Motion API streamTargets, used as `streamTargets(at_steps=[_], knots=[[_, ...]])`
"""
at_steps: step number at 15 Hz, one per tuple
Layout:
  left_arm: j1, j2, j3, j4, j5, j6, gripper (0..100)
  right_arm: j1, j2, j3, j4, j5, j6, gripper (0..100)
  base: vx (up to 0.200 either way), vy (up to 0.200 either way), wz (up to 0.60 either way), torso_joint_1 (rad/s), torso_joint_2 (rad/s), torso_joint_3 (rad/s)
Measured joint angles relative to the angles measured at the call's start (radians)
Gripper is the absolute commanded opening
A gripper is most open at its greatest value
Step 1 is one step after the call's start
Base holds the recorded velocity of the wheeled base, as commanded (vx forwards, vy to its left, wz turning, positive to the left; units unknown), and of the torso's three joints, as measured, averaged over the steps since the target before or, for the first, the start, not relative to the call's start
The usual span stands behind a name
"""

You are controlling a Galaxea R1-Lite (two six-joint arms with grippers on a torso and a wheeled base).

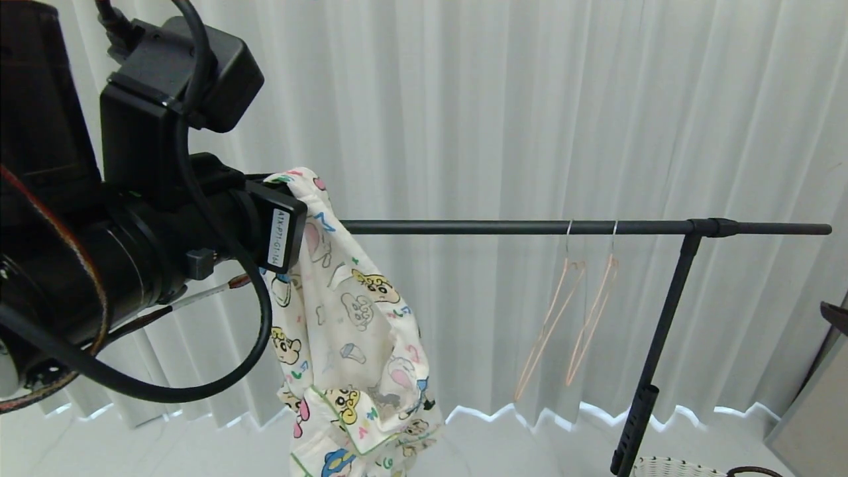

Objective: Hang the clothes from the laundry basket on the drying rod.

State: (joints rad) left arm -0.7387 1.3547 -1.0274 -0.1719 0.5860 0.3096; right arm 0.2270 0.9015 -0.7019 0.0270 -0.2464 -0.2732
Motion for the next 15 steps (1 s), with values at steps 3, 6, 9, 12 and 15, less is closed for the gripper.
streamTargets(at_steps=[3, 6, 9, 12, 15], knots=[[-0.006, -0.002, 0.0, 0.0, -0.001, 0.0, 0, 0.003, 0.0, 0.006, -0.001, -0.001, 0.001, 100, 0.0, 0.0, 0.0, 0.0, 0.0, 0.0], [-0.005, -0.003, 0.0, -0.001, 0.0, -0.001, 0, 0.004, 0.009, 0.019, 0.0, 0.001, 0.004, 100, 0.0, 0.0, 0.0, 0.0, 0.0, 0.0], [-0.004, 0.0, 0.007, -0.001, 0.001, -0.008, 0, 0.024, 0.054, 0.033, -0.013, 0.026, 0.056, 100, 0.0, 0.0, 0.0, 0.0, 0.0, 0.0], [-0.002, -0.001, 0.029, 0.0, 0.016, -0.007, 0, 0.067, 0.122, 0.034, -0.077, 0.033, 0.137, 100, 0.067, 0.2, 0.0, -0.001, 0.0, 0.002], [0.002, 0.001, 0.035, 0.0, 0.017, -0.01, 0, 0.078, 0.18, 0.034, -0.088, 0.033, 0.171, 100, 0.0, 0.067, 0.0, 0.002, 0.0, 0.001]])
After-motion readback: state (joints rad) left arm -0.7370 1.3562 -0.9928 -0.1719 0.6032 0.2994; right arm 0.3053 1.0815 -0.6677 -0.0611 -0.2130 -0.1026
